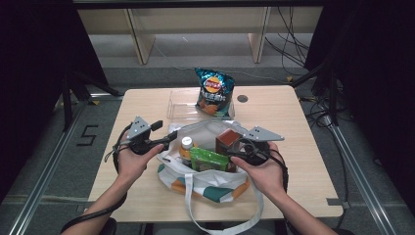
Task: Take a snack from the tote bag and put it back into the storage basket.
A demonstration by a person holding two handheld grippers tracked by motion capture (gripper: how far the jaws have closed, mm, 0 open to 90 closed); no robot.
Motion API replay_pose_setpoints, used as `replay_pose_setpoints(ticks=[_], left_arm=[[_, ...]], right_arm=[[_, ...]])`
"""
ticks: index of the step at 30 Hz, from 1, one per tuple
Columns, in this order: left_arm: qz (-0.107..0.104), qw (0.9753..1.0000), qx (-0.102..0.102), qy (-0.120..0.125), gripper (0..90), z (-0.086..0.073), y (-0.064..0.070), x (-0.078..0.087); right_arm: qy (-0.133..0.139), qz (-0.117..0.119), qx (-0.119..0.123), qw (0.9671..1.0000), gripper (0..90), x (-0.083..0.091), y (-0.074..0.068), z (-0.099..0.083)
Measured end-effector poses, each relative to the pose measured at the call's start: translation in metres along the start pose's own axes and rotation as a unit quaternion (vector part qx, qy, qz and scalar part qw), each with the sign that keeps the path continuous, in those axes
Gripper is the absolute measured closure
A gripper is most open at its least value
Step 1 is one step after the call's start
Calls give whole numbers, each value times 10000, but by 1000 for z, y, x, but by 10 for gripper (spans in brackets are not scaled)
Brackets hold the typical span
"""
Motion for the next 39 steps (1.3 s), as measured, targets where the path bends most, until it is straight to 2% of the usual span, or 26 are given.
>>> replay_pose_setpoints(ticks=[1,2,4,5,7,8,9,10,11,13,14,16,17,18,19,20,24,25,29,30,32,33,36,37,39], left_arm=[[0,10000,-11,-6,288,0,0,0],[-1,10000,-9,-5,288,0,0,0],[2,10000,-3,-1,288,0,1,0],[-12,10000,5,23,288,1,1,0],[7,10000,-12,13,288,1,0,1],[7,10000,-12,18,288,1,0,1],[17,10000,-12,15,288,1,-1,1],[16,10000,10,26,288,1,0,1],[19,10000,-52,20,288,1,-1,2],[-31,10000,0,89,289,2,0,1],[3,10000,-21,57,289,2,0,2],[-42,9999,2,96,289,2,0,1],[11,10000,-15,37,289,2,0,2],[8,10000,-37,34,289,2,-1,2],[10,10000,-12,43,289,2,0,2],[10,10000,-12,43,289,2,0,2],[25,10000,-43,36,289,2,-1,1],[25,10000,-43,36,290,2,-1,1],[9,10000,17,27,290,0,1,0],[-28,10000,24,68,289,0,1,-1],[12,10000,-9,33,290,1,0,0],[14,10000,-10,36,289,1,0,1],[12,10000,-21,38,290,1,0,1],[11,10000,-19,39,290,1,0,1],[13,10000,-35,39,290,2,0,1]], right_arm=[[-5,-6,-4,10000,387,1,-1,0],[21,35,98,9999,389,0,1,0],[89,64,74,9999,391,0,1,0],[58,-8,106,9999,391,2,1,0],[6,26,90,10000,393,3,1,1],[2,43,6,10000,393,4,1,1],[85,111,69,9999,393,2,2,0],[99,114,65,9999,393,2,2,0],[107,104,78,9999,394,3,2,0],[101,97,5,9999,394,5,1,1],[150,68,64,9998,395,5,2,2],[101,117,8,9999,394,6,2,3],[108,100,27,9999,395,8,3,4],[138,48,-70,9999,395,8,2,4],[112,158,-118,9997,395,9,3,5],[120,79,-103,9998,395,11,3,6],[239,155,-134,9995,395,14,6,11],[252,62,-50,9997,395,16,8,13],[271,110,-256,9992,395,19,8,17],[301,79,-116,9994,395,19,11,18],[247,86,-246,9994,395,21,10,19],[307,136,-182,9993,395,20,11,21],[394,75,-133,9991,395,21,15,24],[302,74,-292,9991,395,23,13,26],[361,88,-179,9992,395,23,16,29]])
Point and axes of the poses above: each handheld gripper's, and its own axes: x roughly backward along the jaws, z roughly out of its top, y roughly to its right, the point moved 2 cm from there along -x, roughly forward along the jaws, and after that the axes turned 5 degrees about x, right-handed, at the moved point
